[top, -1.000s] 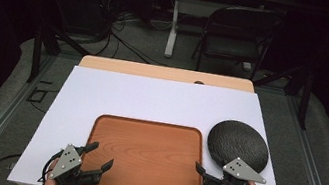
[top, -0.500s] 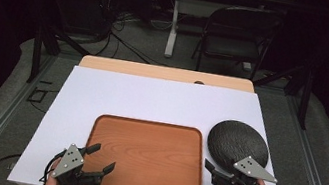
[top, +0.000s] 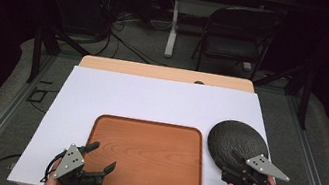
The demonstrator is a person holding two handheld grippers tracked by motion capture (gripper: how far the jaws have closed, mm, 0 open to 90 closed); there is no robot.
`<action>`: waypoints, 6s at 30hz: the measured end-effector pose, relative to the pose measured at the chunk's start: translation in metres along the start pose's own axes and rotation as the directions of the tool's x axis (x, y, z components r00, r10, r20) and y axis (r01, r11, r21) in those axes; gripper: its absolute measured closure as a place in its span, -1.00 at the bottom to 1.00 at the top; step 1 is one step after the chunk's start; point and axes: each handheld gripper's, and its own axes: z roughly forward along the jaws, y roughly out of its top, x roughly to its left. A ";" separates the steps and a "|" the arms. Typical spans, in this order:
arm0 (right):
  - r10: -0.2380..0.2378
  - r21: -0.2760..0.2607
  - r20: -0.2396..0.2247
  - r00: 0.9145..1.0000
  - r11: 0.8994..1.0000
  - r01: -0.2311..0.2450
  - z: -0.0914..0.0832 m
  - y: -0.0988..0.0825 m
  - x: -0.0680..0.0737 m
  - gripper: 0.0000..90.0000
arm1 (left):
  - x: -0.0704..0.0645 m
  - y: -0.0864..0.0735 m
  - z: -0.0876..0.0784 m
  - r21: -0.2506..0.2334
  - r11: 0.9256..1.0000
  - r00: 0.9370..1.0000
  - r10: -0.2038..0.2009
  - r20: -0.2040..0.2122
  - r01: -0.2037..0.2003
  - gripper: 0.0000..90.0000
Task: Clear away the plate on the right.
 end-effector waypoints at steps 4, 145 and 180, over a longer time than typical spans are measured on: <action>0.022 0.007 0.006 1.000 1.000 -0.022 0.000 0.000 -0.006 -0.24 | 0.002 0.000 -0.001 0.003 1.000 1.000 -0.009 0.002 0.009 -0.61; 0.707 0.069 0.159 0.689 0.688 -0.722 -0.011 -0.055 -0.148 0.61 | 0.006 0.000 0.001 0.032 0.999 0.999 -0.044 0.028 0.043 -0.56; 0.619 0.051 0.173 0.766 0.771 -0.635 -0.021 -0.026 -0.128 0.75 | 0.007 -0.001 0.000 0.033 0.998 0.999 -0.044 0.018 0.044 -0.56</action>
